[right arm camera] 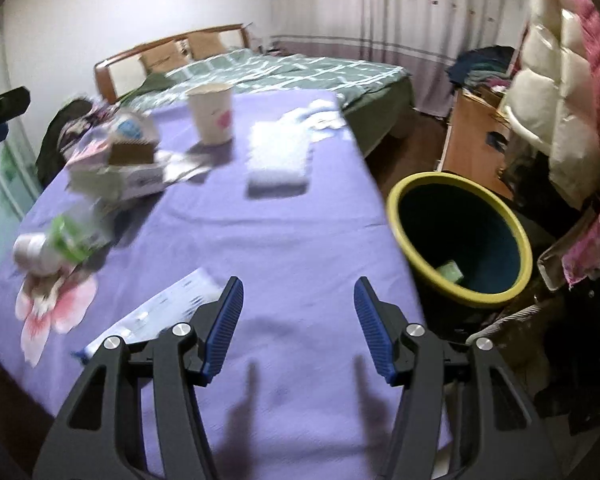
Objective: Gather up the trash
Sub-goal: 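Return the right tool to the table and grasp the white tube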
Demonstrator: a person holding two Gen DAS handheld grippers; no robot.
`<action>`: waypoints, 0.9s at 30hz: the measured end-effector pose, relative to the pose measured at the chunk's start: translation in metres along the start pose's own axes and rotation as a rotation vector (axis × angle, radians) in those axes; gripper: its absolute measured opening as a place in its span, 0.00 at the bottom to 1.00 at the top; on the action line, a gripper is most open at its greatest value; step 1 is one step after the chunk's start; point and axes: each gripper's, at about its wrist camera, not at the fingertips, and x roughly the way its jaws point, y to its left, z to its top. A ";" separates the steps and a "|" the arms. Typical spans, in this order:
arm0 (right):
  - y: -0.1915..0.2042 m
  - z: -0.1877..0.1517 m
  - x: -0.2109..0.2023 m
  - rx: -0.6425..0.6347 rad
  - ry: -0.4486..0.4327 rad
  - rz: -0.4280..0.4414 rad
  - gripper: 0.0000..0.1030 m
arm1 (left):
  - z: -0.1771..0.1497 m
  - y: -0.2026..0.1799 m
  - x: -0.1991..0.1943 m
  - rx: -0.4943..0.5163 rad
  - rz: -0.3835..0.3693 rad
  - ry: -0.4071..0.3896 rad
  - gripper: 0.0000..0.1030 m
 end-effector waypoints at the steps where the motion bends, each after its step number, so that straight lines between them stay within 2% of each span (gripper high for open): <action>1: 0.006 -0.003 0.000 -0.014 0.009 -0.001 0.54 | -0.003 0.006 -0.002 -0.007 0.010 0.000 0.81; 5: 0.025 -0.011 0.004 -0.049 0.039 -0.004 0.54 | -0.014 0.031 -0.009 -0.044 0.048 0.007 0.83; 12: 0.050 -0.010 0.023 -0.087 0.056 0.024 0.54 | -0.021 0.043 -0.019 -0.063 0.065 0.003 0.83; 18: 0.074 0.003 0.040 -0.118 0.047 0.081 0.54 | -0.020 0.041 -0.021 -0.062 0.072 -0.002 0.84; 23: 0.083 0.013 0.026 -0.088 0.002 0.134 0.54 | -0.019 0.042 -0.020 -0.065 0.079 -0.002 0.84; 27: 0.100 0.011 0.019 -0.108 0.023 0.200 0.54 | -0.021 0.042 -0.019 -0.067 0.081 0.003 0.84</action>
